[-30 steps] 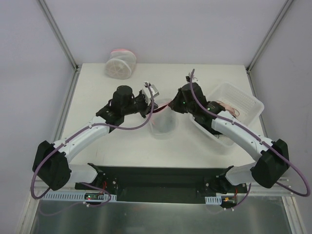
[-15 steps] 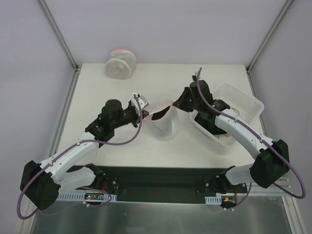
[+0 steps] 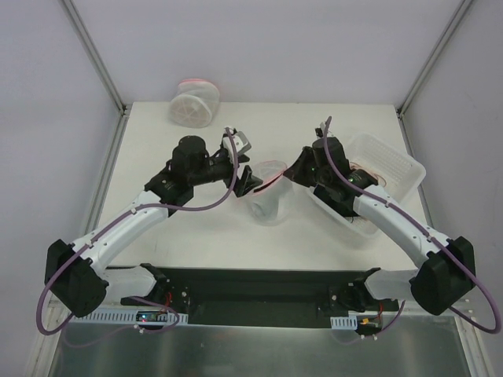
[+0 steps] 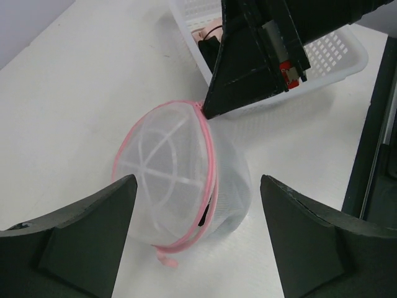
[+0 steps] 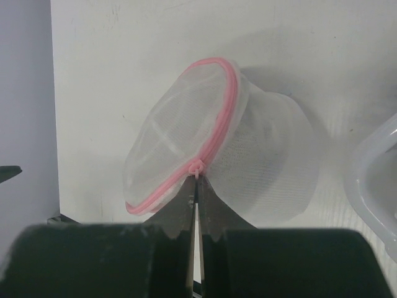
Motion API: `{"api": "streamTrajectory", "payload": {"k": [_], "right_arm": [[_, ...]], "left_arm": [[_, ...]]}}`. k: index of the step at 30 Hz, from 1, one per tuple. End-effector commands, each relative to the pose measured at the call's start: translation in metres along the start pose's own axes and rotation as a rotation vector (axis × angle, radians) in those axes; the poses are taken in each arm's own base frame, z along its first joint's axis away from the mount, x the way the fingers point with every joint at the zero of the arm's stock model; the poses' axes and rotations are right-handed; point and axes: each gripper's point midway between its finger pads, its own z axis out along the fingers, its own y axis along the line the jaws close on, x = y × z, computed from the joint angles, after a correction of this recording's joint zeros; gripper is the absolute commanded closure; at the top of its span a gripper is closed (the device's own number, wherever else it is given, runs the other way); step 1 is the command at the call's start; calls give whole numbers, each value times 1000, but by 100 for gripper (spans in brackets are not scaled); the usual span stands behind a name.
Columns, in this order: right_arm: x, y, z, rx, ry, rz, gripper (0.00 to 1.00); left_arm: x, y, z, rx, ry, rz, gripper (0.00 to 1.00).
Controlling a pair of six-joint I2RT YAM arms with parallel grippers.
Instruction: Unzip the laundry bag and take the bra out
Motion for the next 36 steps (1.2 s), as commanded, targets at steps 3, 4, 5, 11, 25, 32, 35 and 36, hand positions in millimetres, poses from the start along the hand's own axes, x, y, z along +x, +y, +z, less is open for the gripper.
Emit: {"api": "streamTrajectory", "payload": {"k": [3, 4, 5, 11, 25, 32, 35, 36], "right_arm": [[-18, 14, -12, -47, -72, -11, 98], [-18, 13, -10, -45, -68, -10, 98], [-18, 14, -10, -48, -66, -10, 99], [-17, 15, -10, -48, -64, -2, 99], [-13, 22, -11, -84, -36, 13, 99], [-16, 19, -19, -76, -54, 7, 99], [-20, 8, -23, -57, -73, 15, 99], [-23, 5, -24, -51, -78, 21, 99]], "left_arm": [[-10, -29, 26, 97, 40, 115, 19], [-7, -30, 33, 95, 58, 130, 18], [-5, -36, 39, 106, 67, 147, 18], [6, -14, 55, -20, 124, 224, 21], [32, -8, 93, -71, 187, 279, 32], [42, -3, 94, -86, 218, 300, 100], [42, -3, 80, -98, 210, 310, 100], [49, -4, 76, -98, 222, 319, 100]]}}
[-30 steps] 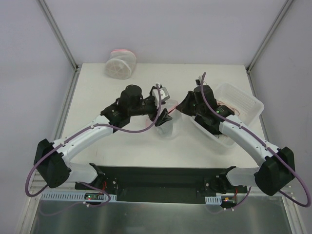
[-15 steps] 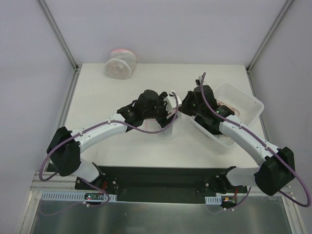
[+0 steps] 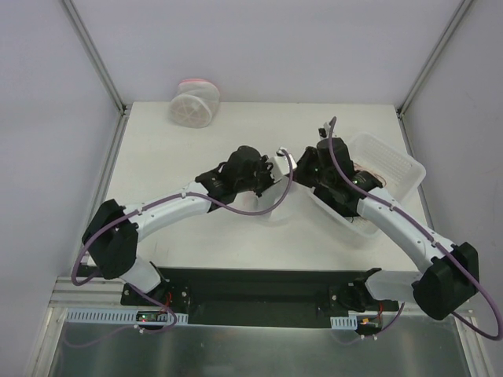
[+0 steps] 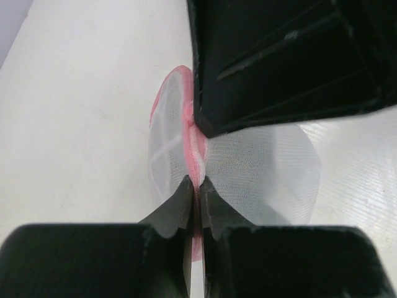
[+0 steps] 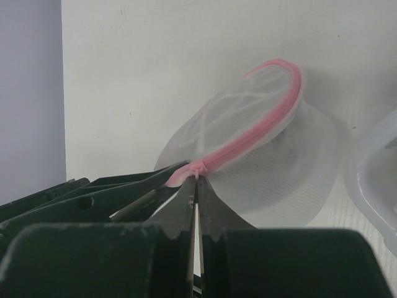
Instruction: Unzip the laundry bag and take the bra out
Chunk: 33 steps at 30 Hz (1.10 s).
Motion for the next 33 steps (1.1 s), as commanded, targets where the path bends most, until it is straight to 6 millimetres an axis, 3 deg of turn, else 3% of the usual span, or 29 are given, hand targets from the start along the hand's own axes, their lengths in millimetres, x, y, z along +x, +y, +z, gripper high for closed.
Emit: {"api": "streamTrajectory", "payload": {"k": [1, 3, 7, 8, 11, 12, 19, 23, 27, 30, 31, 33], "right_arm": [[-23, 0, -18, -28, -78, 17, 99], [-31, -11, -17, -5, -93, 34, 99], [-42, -26, -10, 34, -107, 58, 98], [-48, -28, -8, 36, -114, 68, 99], [-51, -31, 12, 42, -84, 80, 99], [-56, -27, 16, 31, -82, 82, 99], [-41, -30, 75, 13, 47, 132, 99], [-40, -19, 83, -31, 79, 147, 99], [-50, -1, 76, -79, 63, 133, 98], [-53, -1, 61, -43, 59, 117, 62], [-55, -6, 56, -12, 45, 115, 39], [-48, -16, 32, 43, 40, 111, 26]], "left_arm": [[-15, 5, -28, -47, -74, 45, 100], [-7, 4, -36, -59, -72, 51, 100], [-16, 11, -65, -124, -124, 22, 100], [-18, 5, -69, -102, -143, 2, 100], [-20, 0, -83, -97, -184, -16, 100], [-18, 0, -86, -104, -187, -19, 100], [-38, 9, -115, -172, -285, -31, 100], [-47, 16, -131, -211, -322, -16, 100], [-56, 18, -138, -216, -347, -20, 100], [-48, 19, -126, -212, -295, -51, 100], [-43, 18, -121, -210, -271, -65, 100], [-22, 24, -108, -249, -176, -131, 100]]}}
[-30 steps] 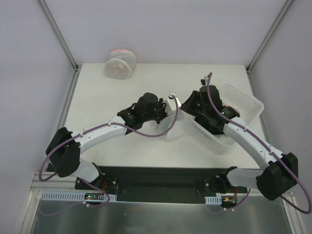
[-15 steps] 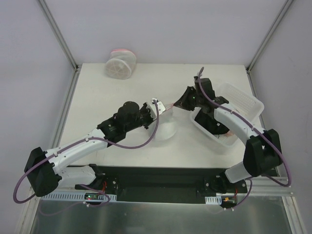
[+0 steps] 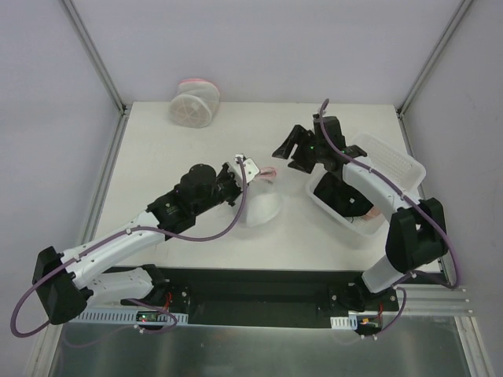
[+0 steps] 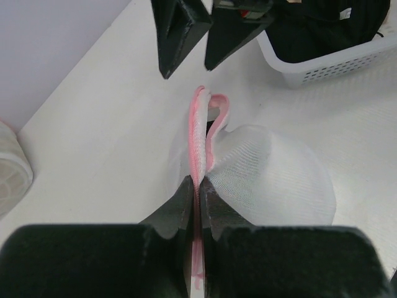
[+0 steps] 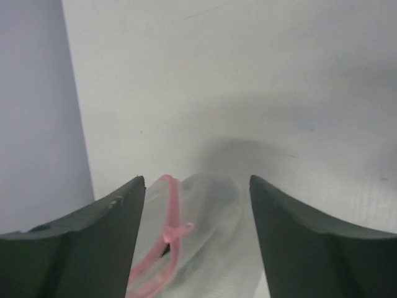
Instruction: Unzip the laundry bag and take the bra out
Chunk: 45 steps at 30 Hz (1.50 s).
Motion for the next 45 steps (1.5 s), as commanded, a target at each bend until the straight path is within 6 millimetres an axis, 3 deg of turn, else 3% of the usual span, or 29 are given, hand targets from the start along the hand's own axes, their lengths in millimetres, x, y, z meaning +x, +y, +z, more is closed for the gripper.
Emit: {"api": "streamTrajectory", "payload": {"k": [1, 3, 4, 5, 7, 8, 10, 11, 13, 14, 17, 18, 20, 25, 27, 29, 30, 36, 38, 39, 41, 43, 44, 45], "right_arm": [[-18, -16, -52, 137, -149, -10, 16], [-4, -39, -66, 194, -166, -12, 15], [-10, -33, -89, 181, -237, -32, 15], [-2, -45, -98, 230, -244, -47, 15], [5, -62, -127, 318, -319, -121, 15], [13, -74, -138, 363, -318, -125, 15], [24, -94, -158, 401, -364, -120, 15], [30, -104, -165, 430, -366, -118, 15], [37, -123, -178, 486, -398, -108, 15], [41, -130, -189, 507, -411, -107, 15], [45, -143, -206, 548, -450, -110, 15], [45, -144, -209, 551, -460, -106, 15], [48, -149, -211, 559, -468, -95, 15], [53, -151, -208, 552, -461, -80, 15], [53, -150, -206, 545, -455, -77, 15], [53, -149, -204, 540, -449, -78, 15], [52, -146, -204, 530, -450, -79, 15], [47, -125, -189, 450, -421, -84, 15], [45, -114, -181, 423, -408, -100, 15], [45, -111, -178, 416, -403, -105, 15], [44, -92, -172, 368, -401, -128, 15], [49, -74, -160, 333, -375, -177, 16], [43, -55, -160, 293, -390, -200, 16], [44, -50, -150, 305, -375, -227, 17]], "left_arm": [[-5, 14, 10, -84, 36, -99, 100], [7, 13, 13, -109, 69, -153, 100], [7, 13, 14, -113, 72, -165, 100], [8, 13, 16, -123, 77, -194, 100], [5, 25, 17, -195, 109, -234, 100], [-9, 33, 15, -233, 97, -278, 100], [-3, 42, 16, -301, 160, -290, 100], [-20, 48, 16, -321, 136, -296, 100], [-27, 51, 17, -352, 141, -286, 100], [-43, 49, 17, -350, 112, -286, 100], [-61, 42, 21, -327, 84, -283, 100], [-59, 34, 29, -293, 99, -278, 100], [-53, 23, 41, -258, 121, -313, 100], [3, -18, 86, -136, 283, -341, 100], [15, -29, 97, -98, 336, -341, 93], [12, -32, 103, -78, 333, -354, 87], [14, -38, 107, -55, 340, -361, 74], [9, -41, 109, -30, 331, -377, 68], [13, -36, 105, -61, 337, -378, 55], [10, -34, 102, -68, 328, -380, 54], [11, -33, 97, -69, 327, -393, 47], [7, -25, 91, -76, 309, -452, 46], [9, -28, 88, -46, 312, -486, 46], [6, -10, 82, -72, 293, -532, 46]]}}
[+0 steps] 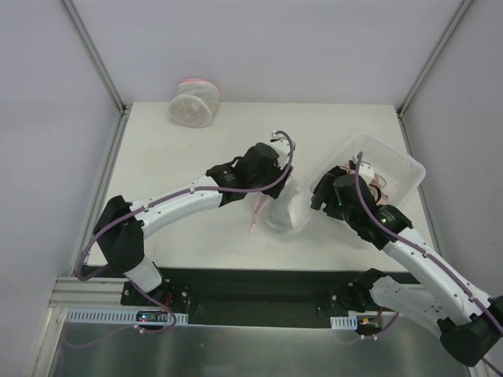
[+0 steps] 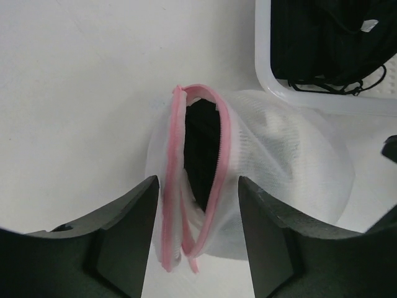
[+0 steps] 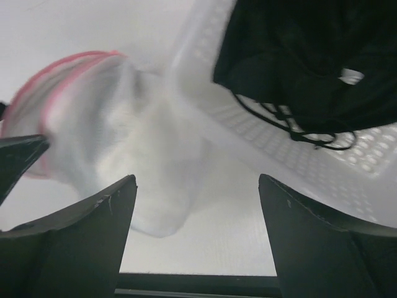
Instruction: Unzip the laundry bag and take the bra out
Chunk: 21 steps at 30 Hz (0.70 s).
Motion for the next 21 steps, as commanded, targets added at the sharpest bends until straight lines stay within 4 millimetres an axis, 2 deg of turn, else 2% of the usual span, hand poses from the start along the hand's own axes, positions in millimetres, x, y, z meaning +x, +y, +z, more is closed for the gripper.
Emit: {"api": "streamTrajectory", "payload": {"k": [1, 2, 3, 4, 5, 6, 7, 8, 9, 11, 13, 16, 17, 18, 19, 20, 21], "right_arm": [[-28, 74, -14, -176, -76, -53, 18], [-29, 83, -15, -186, -77, -77, 19], [-35, 94, -18, -199, -87, -84, 19], [-29, 103, -15, -199, -70, -116, 20], [-29, 111, -13, -208, -69, -125, 20], [-33, 119, -14, -222, -75, -128, 20], [-28, 127, -6, -222, -61, -141, 20], [-28, 129, -2, -218, -56, -144, 20], [-26, 132, 1, -215, -46, -146, 20], [-20, 135, 12, -178, -16, -160, 20], [-15, 128, 17, -128, 3, -163, 21], [-15, 115, 8, -113, -30, -153, 20], [-11, 104, 6, -97, -33, -152, 20], [-19, 93, -4, -90, -72, -130, 19], [-21, 83, -10, -77, -86, -120, 19], [-15, 68, -9, -52, -91, -119, 18], [-25, 56, -21, -49, -145, -87, 17]], "left_arm": [[-25, 22, -32, 47, -79, -206, 46], [-19, 25, -35, 83, -63, -250, 44], [-25, 29, -46, 109, -84, -288, 43], [-27, 45, -51, 101, -99, -348, 43], [-21, 49, -53, 107, -93, -369, 41], [-26, 48, -66, 137, -121, -375, 40], [-29, 53, -70, 136, -146, -388, 38], [-23, 53, -73, 141, -144, -390, 37], [-25, 52, -80, 147, -161, -391, 33], [-20, 52, -83, 147, -158, -383, 33], [-17, 50, -87, 164, -160, -370, 33], [-5, 39, -92, 221, -137, -365, 32], [-1, 35, -94, 240, -130, -361, 31], [2, 27, -94, 257, -120, -345, 31], [5, 27, -92, 226, -123, -317, 31], [6, 22, -92, 221, -124, -289, 30], [8, -1, -94, 255, -117, -232, 30]]}}
